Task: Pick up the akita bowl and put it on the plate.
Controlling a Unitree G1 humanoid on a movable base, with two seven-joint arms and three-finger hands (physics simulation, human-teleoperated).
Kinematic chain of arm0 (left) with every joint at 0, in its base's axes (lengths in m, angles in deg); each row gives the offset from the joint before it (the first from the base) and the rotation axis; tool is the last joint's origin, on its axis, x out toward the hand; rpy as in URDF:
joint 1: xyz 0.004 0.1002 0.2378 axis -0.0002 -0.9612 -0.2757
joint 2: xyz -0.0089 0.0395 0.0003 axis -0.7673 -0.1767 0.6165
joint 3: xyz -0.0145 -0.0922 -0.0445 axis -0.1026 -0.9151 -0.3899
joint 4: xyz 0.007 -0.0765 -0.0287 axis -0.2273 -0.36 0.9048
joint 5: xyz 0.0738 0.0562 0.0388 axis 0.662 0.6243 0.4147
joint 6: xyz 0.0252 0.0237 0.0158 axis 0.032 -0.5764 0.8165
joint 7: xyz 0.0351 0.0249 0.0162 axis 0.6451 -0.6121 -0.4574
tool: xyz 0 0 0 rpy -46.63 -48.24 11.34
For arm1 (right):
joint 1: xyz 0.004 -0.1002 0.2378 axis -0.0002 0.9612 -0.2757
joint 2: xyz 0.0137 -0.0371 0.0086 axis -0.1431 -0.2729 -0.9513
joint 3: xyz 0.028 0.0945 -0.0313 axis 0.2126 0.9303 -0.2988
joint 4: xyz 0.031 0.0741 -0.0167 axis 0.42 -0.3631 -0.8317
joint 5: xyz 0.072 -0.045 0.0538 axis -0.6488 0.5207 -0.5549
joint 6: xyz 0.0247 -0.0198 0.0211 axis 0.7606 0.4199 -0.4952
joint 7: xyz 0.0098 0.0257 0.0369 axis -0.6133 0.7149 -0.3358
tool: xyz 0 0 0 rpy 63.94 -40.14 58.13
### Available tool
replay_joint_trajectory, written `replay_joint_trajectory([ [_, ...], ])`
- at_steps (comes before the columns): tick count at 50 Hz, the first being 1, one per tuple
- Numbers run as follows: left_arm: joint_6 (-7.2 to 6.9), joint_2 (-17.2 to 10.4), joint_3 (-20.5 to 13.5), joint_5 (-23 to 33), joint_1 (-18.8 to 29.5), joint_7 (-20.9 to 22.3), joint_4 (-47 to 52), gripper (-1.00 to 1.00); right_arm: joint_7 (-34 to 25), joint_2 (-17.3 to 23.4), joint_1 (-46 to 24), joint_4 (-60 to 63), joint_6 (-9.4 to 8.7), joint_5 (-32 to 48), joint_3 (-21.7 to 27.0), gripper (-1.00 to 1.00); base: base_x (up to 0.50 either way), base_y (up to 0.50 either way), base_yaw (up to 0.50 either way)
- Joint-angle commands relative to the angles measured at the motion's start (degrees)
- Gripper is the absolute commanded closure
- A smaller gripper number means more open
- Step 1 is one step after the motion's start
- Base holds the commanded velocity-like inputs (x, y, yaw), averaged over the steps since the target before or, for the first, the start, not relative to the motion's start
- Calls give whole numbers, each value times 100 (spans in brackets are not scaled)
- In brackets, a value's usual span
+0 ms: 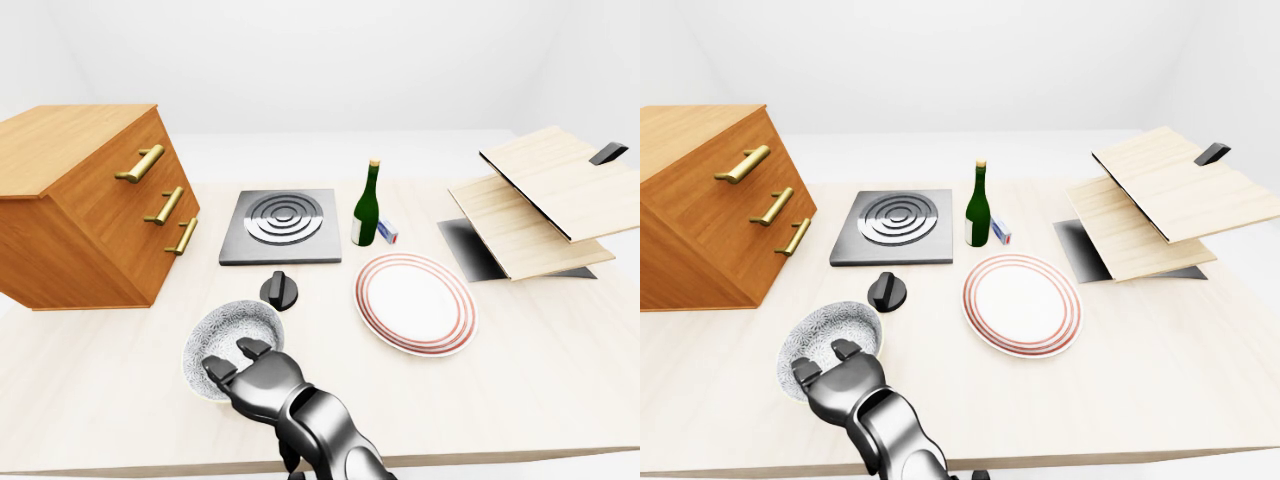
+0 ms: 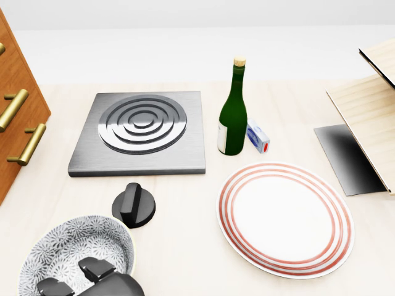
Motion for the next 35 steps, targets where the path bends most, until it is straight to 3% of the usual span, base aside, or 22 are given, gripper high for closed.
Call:
replay_joint_trajectory([
  [1, 0, 1, -2, -7, 1, -1, 1, -100, 0, -10, 5, -55, 0, -59, -5, -96, 0, 0, 0],
  [35, 0, 2, 0, -30, 5, -7, -2, -100, 0, -91, -172, -133, 0, 46, 266, -96, 0, 0, 0],
])
